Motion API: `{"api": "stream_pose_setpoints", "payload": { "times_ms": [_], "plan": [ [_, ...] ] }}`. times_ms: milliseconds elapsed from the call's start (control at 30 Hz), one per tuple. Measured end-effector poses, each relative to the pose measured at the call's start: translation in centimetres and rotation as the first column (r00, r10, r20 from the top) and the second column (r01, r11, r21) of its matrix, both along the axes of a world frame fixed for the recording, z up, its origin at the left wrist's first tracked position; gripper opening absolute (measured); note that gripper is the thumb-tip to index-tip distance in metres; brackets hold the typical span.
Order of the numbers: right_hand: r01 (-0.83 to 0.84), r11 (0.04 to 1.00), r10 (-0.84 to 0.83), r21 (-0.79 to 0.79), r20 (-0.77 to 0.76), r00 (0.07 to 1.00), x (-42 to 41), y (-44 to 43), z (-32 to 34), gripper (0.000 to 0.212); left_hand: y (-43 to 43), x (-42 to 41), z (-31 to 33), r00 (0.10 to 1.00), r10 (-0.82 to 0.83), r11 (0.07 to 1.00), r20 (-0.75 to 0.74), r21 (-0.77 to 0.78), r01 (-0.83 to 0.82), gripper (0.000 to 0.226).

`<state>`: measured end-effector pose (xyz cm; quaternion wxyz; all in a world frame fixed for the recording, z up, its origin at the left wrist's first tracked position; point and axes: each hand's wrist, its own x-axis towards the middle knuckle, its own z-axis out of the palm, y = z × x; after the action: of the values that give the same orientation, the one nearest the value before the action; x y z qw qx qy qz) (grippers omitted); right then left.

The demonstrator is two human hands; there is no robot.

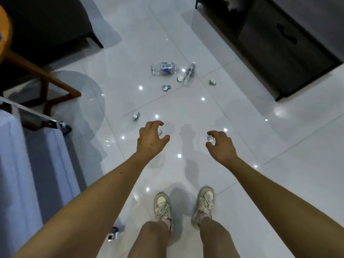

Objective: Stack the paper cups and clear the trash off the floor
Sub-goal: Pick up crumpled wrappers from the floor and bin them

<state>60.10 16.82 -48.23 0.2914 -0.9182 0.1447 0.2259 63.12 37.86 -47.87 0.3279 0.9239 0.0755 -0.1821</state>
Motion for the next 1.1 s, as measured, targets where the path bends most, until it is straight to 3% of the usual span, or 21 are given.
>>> {"api": "stream_pose_setpoints", "payload": {
  "times_ms": [200, 333, 500, 633, 767, 833, 933, 1033, 1100],
  "plan": [
    [-0.276, 0.953, 0.278, -0.126, -0.005, 0.961, 5.7, -2.2, -22.0, 0.045, -2.1, 5.4, -22.6, 0.992, -0.126, 0.974, -0.015, 0.19, 0.127, 0.052],
    [-0.374, 0.906, 0.375, -0.197, -0.036, 0.926, 8.8, -3.1, -36.9, 0.049, -3.7, 8.8, -37.8, 0.997, -0.071, 0.958, 0.01, 0.28, 0.065, 0.057],
    [-0.552, 0.805, 0.568, -0.217, 0.017, 0.823, 13.8, -1.0, -48.9, 0.049, -3.1, 12.5, -49.8, 0.993, -0.097, 0.921, 0.069, 0.385, 0.063, 0.064],
    [-0.53, 0.824, 0.559, -0.198, 0.141, 0.817, 17.9, 1.8, -53.8, 0.049, 0.2, 15.0, -55.2, 0.989, -0.029, 0.902, 0.143, 0.429, -0.035, 0.073],
    [-0.58, 0.796, 0.601, -0.175, 0.114, 0.791, 19.1, 4.5, -55.3, 0.05, 2.6, 13.9, -57.9, 0.993, 0.113, 0.952, -0.034, 0.289, -0.099, 0.064],
    [-0.611, 0.775, 0.63, -0.164, 0.122, 0.767, 18.8, 5.6, -55.7, 0.049, 2.9, 12.9, -58.9, 0.994, 0.088, 0.963, -0.06, 0.26, -0.07, 0.054],
    [-0.607, 0.784, 0.62, -0.132, 0.119, 0.775, 18.1, 6.6, -56.5, 0.049, 3.3, 12.3, -59.4, 0.998, 0.054, 0.966, 0.021, 0.254, -0.058, 0.036],
    [-0.645, 0.728, 0.677, -0.233, 0.098, 0.729, 17.3, 6.0, -57.3, 0.049, 2.4, 12.3, -59.6, 0.997, -0.014, 0.975, 0.079, 0.223, -0.004, 0.026],
    [-0.653, 0.685, 0.71, -0.321, 0.098, 0.697, 17.5, 4.6, -57.3, 0.048, 0.7, 13.3, -59.4, 0.981, -0.166, 0.968, 0.097, 0.208, 0.144, 0.024]
  ]
}}
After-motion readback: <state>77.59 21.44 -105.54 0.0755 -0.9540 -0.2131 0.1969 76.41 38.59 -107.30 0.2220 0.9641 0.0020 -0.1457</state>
